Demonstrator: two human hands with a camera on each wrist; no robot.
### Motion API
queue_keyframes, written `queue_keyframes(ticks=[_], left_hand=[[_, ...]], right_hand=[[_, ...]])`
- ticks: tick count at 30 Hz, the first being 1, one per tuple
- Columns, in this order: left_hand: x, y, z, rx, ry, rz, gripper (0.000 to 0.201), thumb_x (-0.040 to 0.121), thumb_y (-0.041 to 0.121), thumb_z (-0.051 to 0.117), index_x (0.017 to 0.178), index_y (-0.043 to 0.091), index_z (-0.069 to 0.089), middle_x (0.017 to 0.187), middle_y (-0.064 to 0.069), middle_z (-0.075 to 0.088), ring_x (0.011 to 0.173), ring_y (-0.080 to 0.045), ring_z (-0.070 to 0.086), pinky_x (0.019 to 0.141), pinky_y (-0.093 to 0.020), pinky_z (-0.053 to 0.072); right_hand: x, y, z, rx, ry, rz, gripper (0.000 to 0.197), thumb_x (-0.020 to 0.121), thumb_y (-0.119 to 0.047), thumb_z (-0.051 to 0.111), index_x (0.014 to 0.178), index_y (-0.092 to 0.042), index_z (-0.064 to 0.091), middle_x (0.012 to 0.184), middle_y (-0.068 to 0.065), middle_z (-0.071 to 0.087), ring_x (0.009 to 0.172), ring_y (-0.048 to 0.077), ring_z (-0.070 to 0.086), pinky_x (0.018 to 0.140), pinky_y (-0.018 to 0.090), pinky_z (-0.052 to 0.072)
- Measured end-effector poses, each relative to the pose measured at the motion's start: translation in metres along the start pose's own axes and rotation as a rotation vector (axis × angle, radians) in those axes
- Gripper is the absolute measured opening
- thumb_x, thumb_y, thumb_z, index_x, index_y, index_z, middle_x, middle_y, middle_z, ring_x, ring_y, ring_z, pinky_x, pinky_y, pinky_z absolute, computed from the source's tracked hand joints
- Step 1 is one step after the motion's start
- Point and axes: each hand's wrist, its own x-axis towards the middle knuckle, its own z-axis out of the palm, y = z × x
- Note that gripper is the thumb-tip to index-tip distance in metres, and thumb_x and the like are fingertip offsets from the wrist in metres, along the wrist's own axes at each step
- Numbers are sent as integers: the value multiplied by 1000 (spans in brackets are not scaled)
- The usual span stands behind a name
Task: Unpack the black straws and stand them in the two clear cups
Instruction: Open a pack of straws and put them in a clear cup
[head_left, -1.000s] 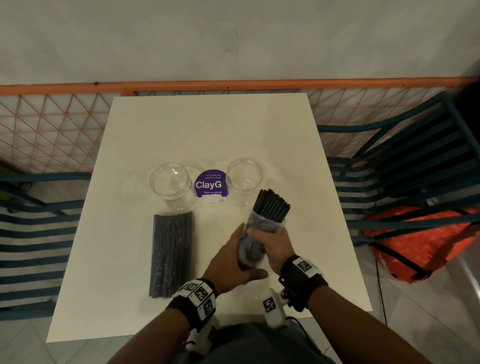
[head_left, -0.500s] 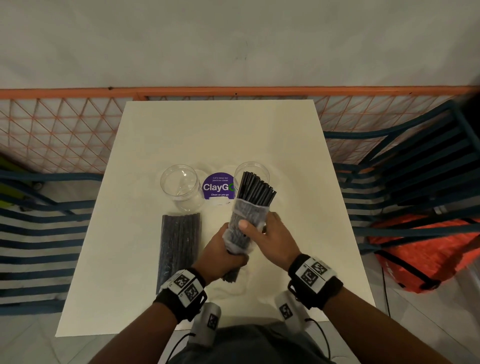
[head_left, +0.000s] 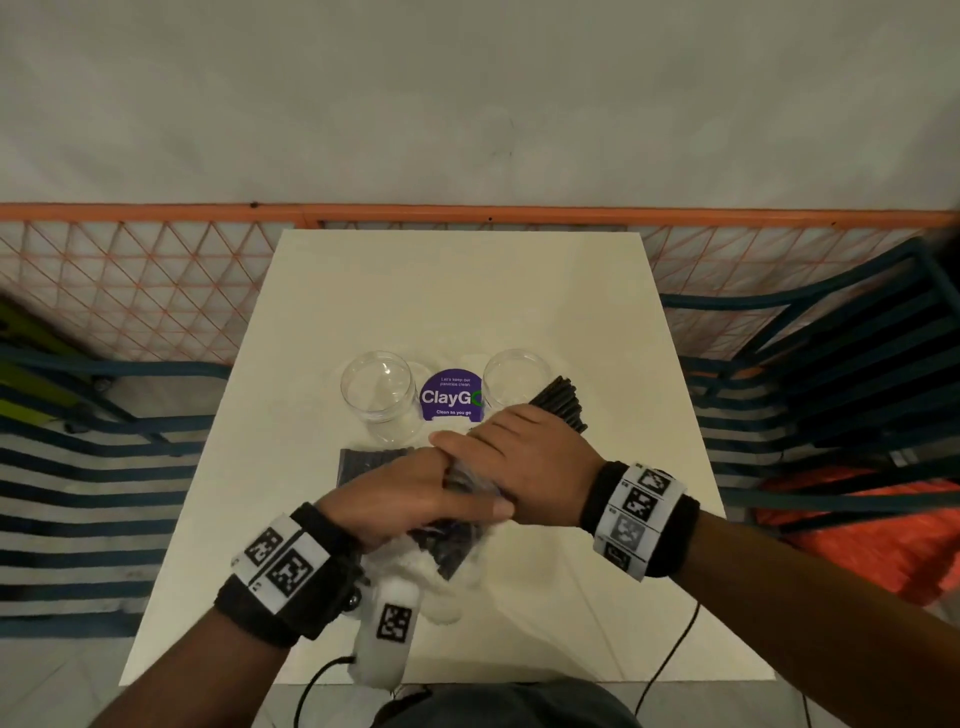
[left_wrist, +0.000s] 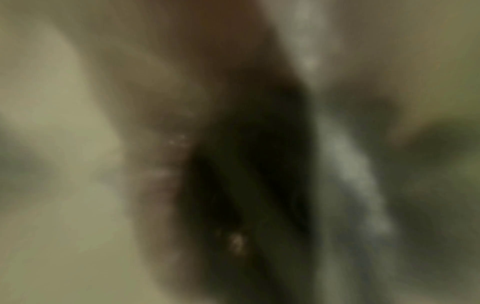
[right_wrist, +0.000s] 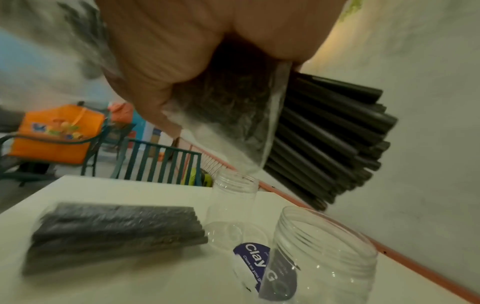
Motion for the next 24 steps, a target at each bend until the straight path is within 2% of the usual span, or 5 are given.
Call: queue_keyframes(ticks=[6, 8, 10, 13, 24], left_hand=[[-8, 32, -29, -729, 32, 48, 75, 78, 72, 48, 107, 9, 78, 108, -14, 76, 94, -23, 75, 80, -33, 61], [-7, 36, -38, -772, 181, 138, 74, 84, 74, 38, 117, 17, 72, 113, -13, 75, 90, -23, 73, 69, -32, 61], [-5, 33, -42, -707, 352, 193, 65, 85, 71, 46, 124, 23, 66, 116, -12, 74, 86, -20, 70, 65, -30, 56], [-10, 17, -33, -457, 479, 187, 60, 75, 61, 61, 120, 23, 65, 107, -6, 76, 79, -15, 66, 69, -32, 47], [-55, -70, 7, -309, 569, -5, 32, 78, 55, 76, 96, 29, 72, 97, -12, 74, 78, -14, 65, 70, -25, 51]], right_hand=[[21, 20, -21, 415, 271, 444, 45, 72, -29, 77, 114, -17, 64, 97, -1, 72, 85, 18, 66, 78, 20, 47], [27, 36, -23, 607, 434, 674, 58, 62, -35, 82, 109, -7, 64, 89, -4, 68, 75, 9, 61, 70, 9, 45], [37, 53, -25, 787, 615, 865, 58, 54, -42, 74, 97, -4, 64, 83, -2, 68, 70, 16, 65, 68, 20, 56], [54, 75, -21, 992, 755, 998, 37, 67, -17, 79, 97, -6, 62, 87, -1, 68, 77, 5, 67, 71, 22, 56], [64, 86, 34, 829, 484, 1097, 50, 75, -19, 79, 117, -9, 56, 107, 7, 65, 105, 29, 63, 95, 38, 52]])
